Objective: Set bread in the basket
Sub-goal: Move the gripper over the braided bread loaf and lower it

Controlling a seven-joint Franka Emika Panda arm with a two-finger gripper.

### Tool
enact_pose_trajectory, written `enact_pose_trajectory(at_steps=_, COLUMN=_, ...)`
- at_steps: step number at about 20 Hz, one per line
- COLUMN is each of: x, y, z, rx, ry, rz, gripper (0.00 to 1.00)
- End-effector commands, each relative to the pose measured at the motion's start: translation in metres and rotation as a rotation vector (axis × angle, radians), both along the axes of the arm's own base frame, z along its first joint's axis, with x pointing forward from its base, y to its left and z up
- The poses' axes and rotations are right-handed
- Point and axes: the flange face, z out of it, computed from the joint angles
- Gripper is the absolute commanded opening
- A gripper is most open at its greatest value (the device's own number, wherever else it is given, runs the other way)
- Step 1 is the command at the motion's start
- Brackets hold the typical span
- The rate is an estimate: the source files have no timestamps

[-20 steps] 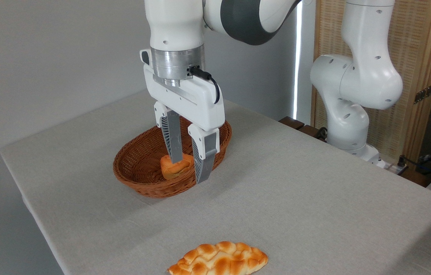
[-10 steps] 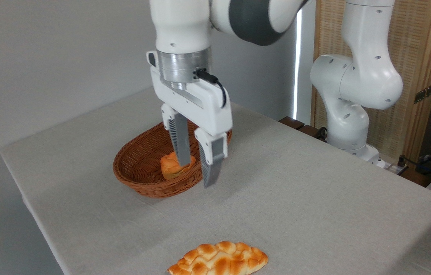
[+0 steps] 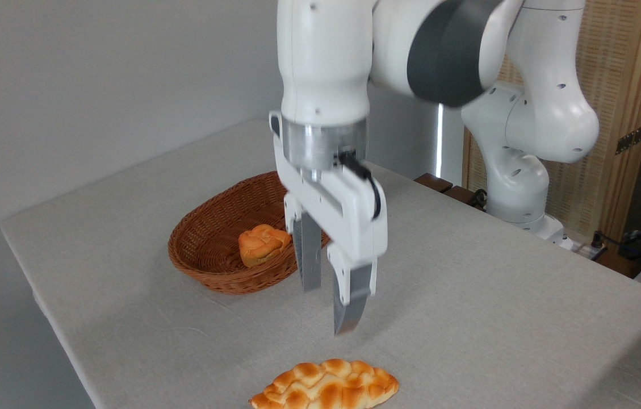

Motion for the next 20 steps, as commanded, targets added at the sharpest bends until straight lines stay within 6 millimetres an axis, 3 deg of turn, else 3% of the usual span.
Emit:
enact_pose_trajectory(at_steps=1, x=-0.001, y=0.017, z=-0.025, rx=0.072, ry=-0.02, rz=-0.032, gripper=1.0)
enact_pose_trajectory(at_steps=8, x=0.006, y=0.035, z=-0.055, rx=0.147, ry=0.022, rz=-0.116, gripper=1.0)
enact_pose_trajectory(at_steps=20, x=0.019, y=0.022, z=-0.093, rx=0.148, ry=0.055, rz=-0.137, gripper=1.0)
